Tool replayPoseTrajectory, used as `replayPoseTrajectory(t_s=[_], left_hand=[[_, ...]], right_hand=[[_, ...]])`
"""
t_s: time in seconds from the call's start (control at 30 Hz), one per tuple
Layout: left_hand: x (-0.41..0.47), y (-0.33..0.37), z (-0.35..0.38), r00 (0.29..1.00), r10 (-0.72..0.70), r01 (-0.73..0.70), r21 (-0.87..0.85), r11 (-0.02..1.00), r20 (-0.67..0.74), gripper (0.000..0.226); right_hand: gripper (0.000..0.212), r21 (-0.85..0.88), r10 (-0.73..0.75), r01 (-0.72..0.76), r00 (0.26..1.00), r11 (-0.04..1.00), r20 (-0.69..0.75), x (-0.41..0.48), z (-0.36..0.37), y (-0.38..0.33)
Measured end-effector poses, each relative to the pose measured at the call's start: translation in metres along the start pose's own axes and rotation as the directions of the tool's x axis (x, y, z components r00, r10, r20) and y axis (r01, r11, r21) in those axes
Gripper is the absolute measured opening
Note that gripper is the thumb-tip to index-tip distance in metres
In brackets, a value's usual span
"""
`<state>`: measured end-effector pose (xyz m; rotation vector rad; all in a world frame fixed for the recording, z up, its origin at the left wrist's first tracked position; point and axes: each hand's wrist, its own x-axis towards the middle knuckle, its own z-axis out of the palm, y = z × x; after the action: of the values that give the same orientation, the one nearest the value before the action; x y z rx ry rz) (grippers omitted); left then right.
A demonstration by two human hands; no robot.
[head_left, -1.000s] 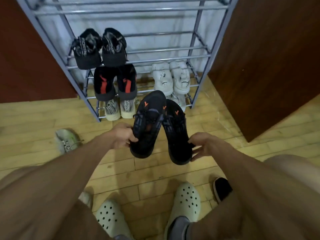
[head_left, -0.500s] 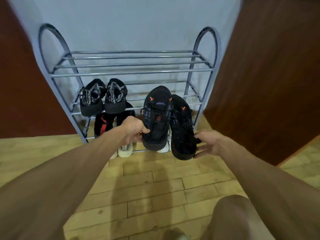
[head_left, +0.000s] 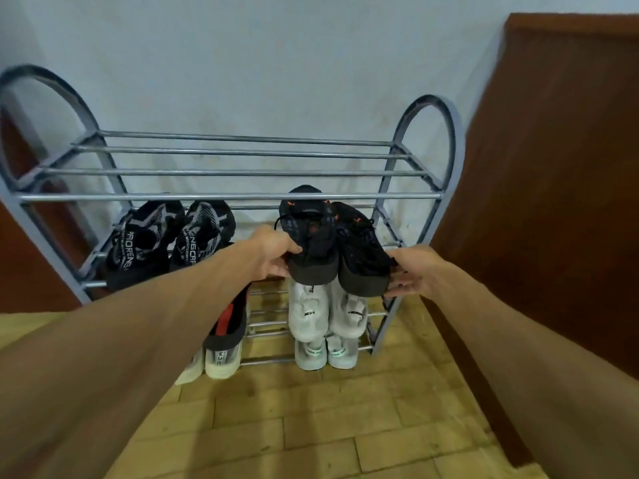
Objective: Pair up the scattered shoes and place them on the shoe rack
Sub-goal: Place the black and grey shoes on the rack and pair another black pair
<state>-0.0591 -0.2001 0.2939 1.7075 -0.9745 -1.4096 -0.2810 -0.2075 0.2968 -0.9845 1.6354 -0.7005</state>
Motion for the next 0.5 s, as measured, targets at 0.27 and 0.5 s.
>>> replayPoseTrajectory(t_s=[0.27,0.5], left_hand=[[0.029,0.0,0.006,1.0,-0.026,0.026,-0.002,1.0,0.005,0.033],[0.029,0.002,0.014,1.0,0.008,-0.008,0.02,1.0,0.002,0.032]], right_hand=[[0.023,0.022,-0.025,0.026,0.998,0.999,-0.052,0.038,-0.001,0.006],[0.023,-0.001,-0.044,0.044,0.997,0.999,-0.066,0.046,-0.001,-0.007]])
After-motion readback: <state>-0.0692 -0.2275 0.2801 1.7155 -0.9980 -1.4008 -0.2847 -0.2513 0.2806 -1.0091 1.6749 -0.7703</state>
